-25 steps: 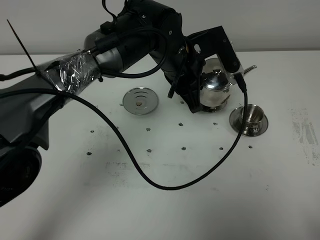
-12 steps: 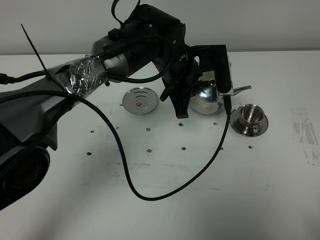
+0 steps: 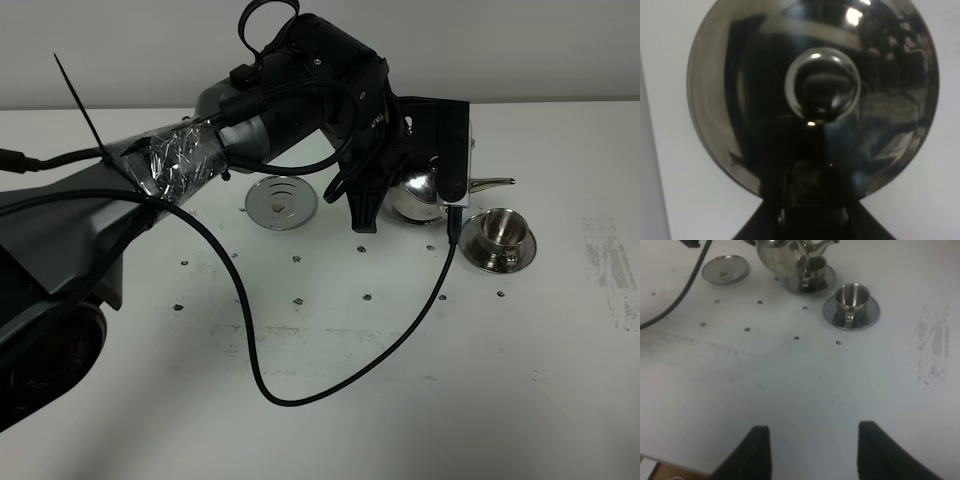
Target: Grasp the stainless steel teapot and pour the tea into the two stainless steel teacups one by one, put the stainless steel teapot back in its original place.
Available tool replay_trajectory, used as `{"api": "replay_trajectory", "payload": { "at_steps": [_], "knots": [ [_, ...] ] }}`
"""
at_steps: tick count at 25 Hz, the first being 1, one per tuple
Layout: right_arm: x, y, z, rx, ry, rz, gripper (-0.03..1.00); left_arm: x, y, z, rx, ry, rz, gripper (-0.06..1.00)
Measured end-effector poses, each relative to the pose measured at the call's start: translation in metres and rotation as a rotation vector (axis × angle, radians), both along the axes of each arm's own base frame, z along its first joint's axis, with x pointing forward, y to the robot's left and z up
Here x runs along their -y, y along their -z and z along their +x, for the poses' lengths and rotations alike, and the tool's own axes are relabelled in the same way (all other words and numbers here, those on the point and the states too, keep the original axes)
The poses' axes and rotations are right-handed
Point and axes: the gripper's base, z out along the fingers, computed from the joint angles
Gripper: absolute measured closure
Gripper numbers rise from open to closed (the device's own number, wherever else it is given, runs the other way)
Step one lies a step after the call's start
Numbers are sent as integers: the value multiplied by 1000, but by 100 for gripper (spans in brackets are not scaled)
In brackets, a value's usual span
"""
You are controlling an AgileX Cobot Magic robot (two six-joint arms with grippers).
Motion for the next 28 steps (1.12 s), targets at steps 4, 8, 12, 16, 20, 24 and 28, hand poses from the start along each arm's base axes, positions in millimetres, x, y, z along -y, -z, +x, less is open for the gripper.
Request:
{"api": "replay_trajectory", "payload": {
  "at_steps": [4,8,12,16,20,24,28],
  "knots": [
    [0,0,0,0,0,0,58,0,0,1,15,-3,7,70],
    [0,0,0,0,0,0,58,-3,-1,3,45,4,41,70],
    [0,0,0,0,0,0,58,-6,0,3,51,5,82,70],
    [0,0,0,0,0,0,58,-6,3,4,65,11,115,70],
    [0,0,0,0,0,0,58,0,11,2,77,33,148,70],
    [0,0,0,0,0,0,58,5,19,1,88,52,171,70],
    [0,0,0,0,0,0,58,8,25,1,102,64,191,70]
  ]
}}
